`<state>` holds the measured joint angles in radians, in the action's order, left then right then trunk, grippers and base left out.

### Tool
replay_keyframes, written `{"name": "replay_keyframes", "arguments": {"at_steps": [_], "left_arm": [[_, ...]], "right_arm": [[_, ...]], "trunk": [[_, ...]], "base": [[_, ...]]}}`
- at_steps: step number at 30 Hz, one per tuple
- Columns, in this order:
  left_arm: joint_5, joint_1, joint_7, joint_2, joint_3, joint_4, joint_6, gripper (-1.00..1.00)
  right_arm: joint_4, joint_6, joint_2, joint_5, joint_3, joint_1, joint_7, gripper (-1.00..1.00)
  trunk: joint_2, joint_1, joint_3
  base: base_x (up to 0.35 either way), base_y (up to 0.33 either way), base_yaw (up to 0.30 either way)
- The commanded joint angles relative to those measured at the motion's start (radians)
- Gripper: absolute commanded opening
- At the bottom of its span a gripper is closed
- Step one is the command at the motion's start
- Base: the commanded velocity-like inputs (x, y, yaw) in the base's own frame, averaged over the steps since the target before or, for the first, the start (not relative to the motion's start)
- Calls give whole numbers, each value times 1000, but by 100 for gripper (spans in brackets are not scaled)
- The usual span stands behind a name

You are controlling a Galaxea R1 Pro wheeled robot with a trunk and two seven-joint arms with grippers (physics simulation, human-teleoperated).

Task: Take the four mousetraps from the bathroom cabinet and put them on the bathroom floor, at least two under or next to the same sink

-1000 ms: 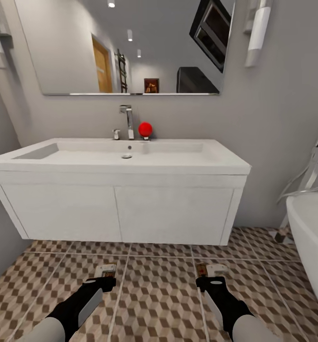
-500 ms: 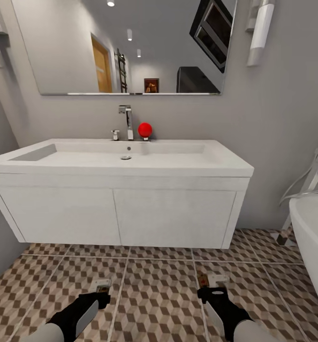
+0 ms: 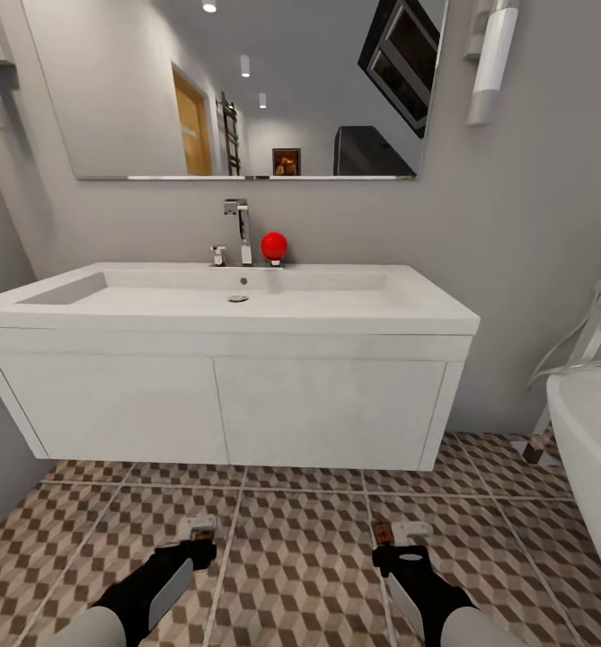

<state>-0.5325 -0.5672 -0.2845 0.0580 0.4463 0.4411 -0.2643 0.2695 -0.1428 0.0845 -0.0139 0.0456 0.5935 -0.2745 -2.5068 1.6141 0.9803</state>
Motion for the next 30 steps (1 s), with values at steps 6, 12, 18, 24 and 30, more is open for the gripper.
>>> {"name": "replay_keyframes", "arguments": {"at_steps": [6, 12, 18, 24, 30], "left_arm": [[1, 0, -9, -21, 9, 36, -3, -100], [6, 0, -26, -58, 13, 52, -4, -100], [6, 0, -28, -70, 16, 53, -4, -100], [6, 0, -28, -69, 17, 55, -4, -100], [6, 0, -28, -64, 14, 77, -4, -100]], "right_arm": [[3, -8, -2, 2, 5, 0, -7, -100], [5, -8, -3, 2, 5, 0, -8, -100], [6, -8, -3, 2, 5, 0, -9, -100], [7, -8, -4, 2, 5, -1, -8, -100], [7, -8, -5, 2, 5, -1, -9, -100]], "trunk": [[0, 0, 1], [0, 0, 1], [-1, 1, 13], [-3, 4, 36], [-4, 7, 59]], "base": [[0, 0, 0], [0, 0, 0], [0, 0, 0], [0, 0, 0], [0, 0, 0]]}}
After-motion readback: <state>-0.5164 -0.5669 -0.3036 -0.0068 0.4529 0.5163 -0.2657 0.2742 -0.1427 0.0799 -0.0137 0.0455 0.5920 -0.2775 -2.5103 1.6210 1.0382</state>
